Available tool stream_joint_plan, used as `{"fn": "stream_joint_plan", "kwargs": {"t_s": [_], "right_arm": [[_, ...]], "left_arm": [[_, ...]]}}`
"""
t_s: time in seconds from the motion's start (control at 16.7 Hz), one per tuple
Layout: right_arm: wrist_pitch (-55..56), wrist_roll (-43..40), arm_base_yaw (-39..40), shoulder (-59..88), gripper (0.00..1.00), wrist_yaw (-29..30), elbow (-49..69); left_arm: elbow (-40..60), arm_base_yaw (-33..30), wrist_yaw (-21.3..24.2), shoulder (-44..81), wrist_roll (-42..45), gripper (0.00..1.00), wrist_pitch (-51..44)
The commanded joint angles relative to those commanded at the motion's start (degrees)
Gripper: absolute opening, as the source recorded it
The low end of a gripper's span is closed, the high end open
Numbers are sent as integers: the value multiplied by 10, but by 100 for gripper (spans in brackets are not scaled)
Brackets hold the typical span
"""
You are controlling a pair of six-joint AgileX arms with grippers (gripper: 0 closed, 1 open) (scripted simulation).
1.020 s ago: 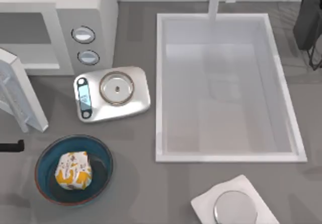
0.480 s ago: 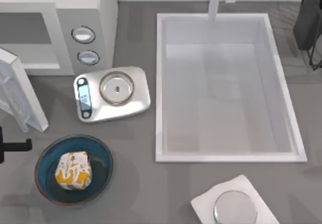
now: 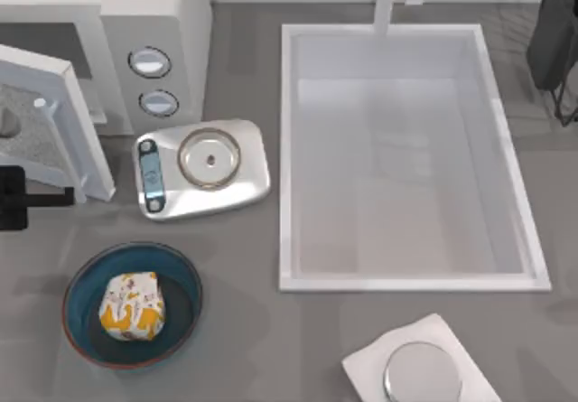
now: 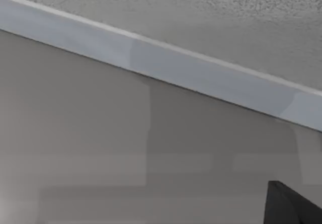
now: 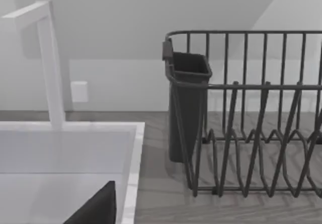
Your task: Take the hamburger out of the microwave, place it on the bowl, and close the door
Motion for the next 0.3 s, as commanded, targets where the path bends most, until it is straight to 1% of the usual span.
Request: {"fn": "stream_joint_plan", "kwargs": {"t_s": [0.12,0.3], "right_arm": [[0,0,0,0,100,0,0],[0,0,0,0,100,0,0]], "left_arm": [[27,-4,-3,41,-2,0,20],[41,-6,-4,60,-3,0,30]]}}
